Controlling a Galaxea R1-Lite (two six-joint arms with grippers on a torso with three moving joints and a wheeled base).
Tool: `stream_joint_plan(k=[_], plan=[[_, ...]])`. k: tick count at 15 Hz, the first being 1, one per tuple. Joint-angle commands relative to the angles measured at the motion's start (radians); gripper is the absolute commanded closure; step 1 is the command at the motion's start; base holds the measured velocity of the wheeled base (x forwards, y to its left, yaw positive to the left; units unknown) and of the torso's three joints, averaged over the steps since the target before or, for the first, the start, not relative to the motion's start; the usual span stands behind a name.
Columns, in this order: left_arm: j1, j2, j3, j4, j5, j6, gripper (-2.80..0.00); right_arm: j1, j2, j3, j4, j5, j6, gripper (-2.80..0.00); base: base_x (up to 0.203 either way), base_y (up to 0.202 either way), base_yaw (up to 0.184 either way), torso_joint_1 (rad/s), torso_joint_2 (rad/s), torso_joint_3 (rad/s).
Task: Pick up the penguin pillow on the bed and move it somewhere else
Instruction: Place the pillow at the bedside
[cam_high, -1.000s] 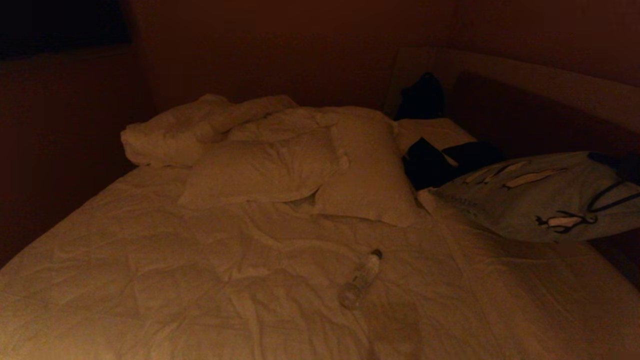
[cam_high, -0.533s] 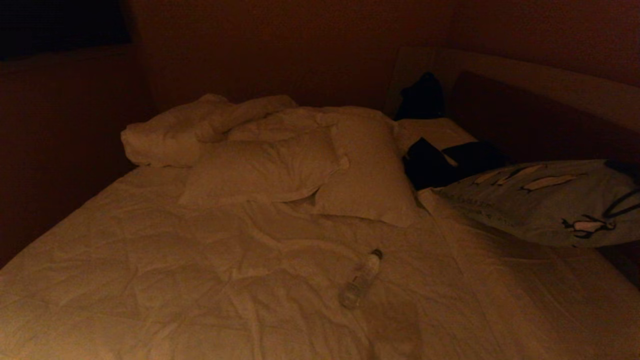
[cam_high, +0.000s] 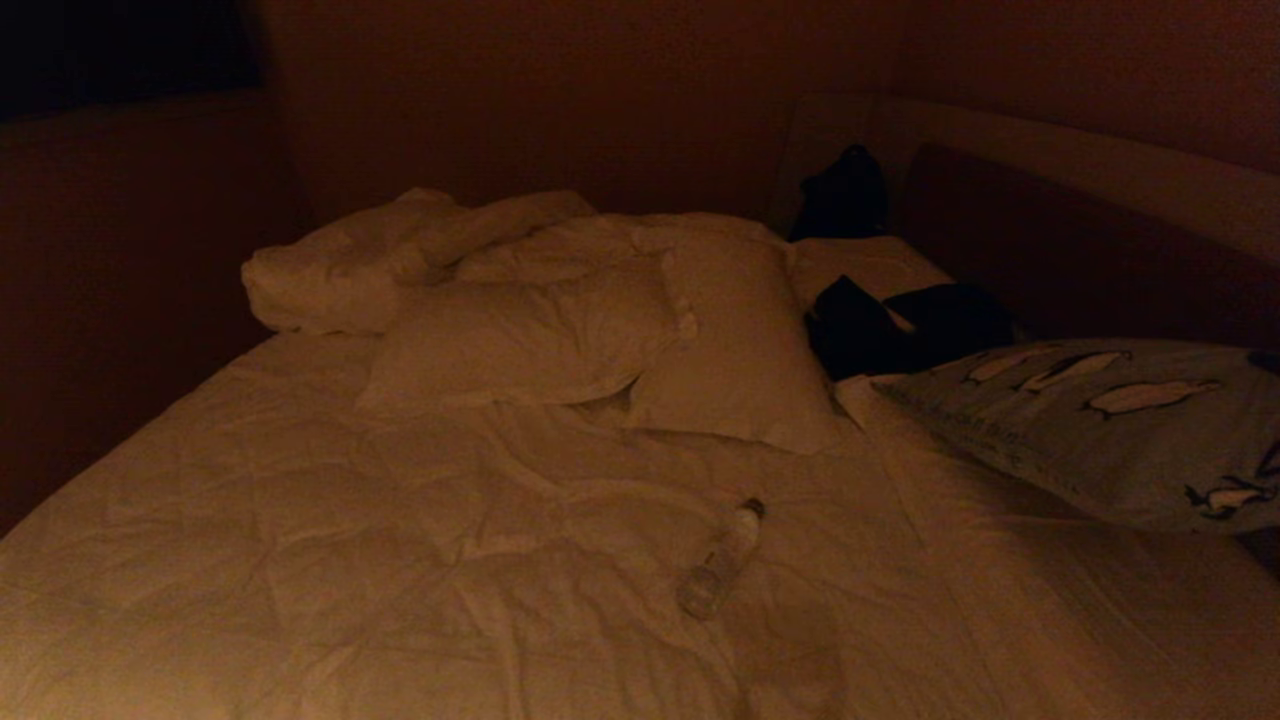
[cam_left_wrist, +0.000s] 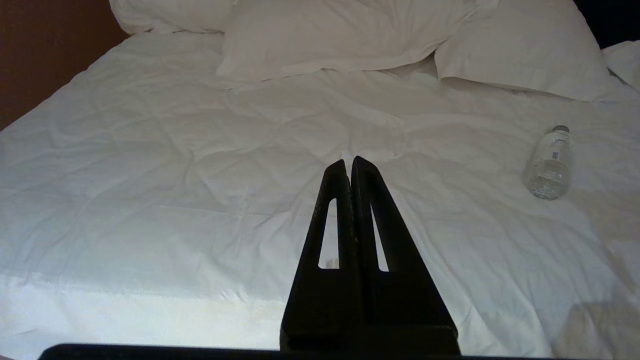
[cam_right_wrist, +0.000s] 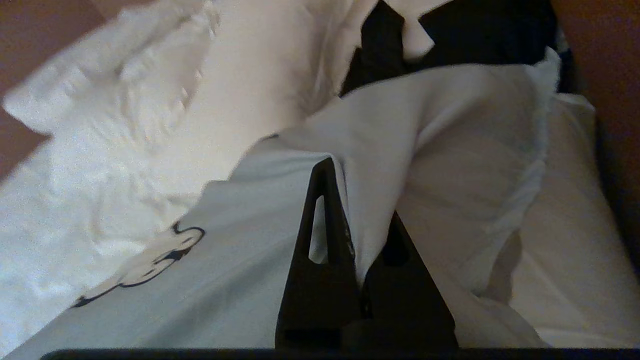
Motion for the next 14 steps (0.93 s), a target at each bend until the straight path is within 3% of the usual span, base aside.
stream_joint_plan(k=[1, 3, 8, 9, 14], plan=[[0.000, 0.000, 0.000, 0.000, 0.000, 0.000, 0.00, -0.017, 0.055, 0.009, -0.048, 0.043, -0.089, 0.00, 0.000, 0.000, 0.000, 0.000, 0.00, 0.000], [0.001, 0.000, 0.000, 0.000, 0.000, 0.000, 0.00, -0.016, 0.071, 0.025, -0.060, 0.044, -0.127, 0.00, 0.000, 0.000, 0.000, 0.000, 0.00, 0.000], [0.000, -0.001, 0.000, 0.000, 0.000, 0.000, 0.00, 0.001, 0.080, 0.044, -0.060, 0.044, -0.129, 0.00, 0.000, 0.000, 0.000, 0.000, 0.00, 0.000], [0.000, 0.000, 0.000, 0.000, 0.000, 0.000, 0.00, 0.002, 0.085, 0.045, -0.059, 0.044, -0.128, -2.80, 0.000, 0.000, 0.000, 0.000, 0.00, 0.000], [0.001, -0.001, 0.000, 0.000, 0.000, 0.000, 0.00, 0.008, 0.085, 0.046, -0.062, 0.044, -0.129, -2.80, 0.000, 0.000, 0.000, 0.000, 0.00, 0.000]])
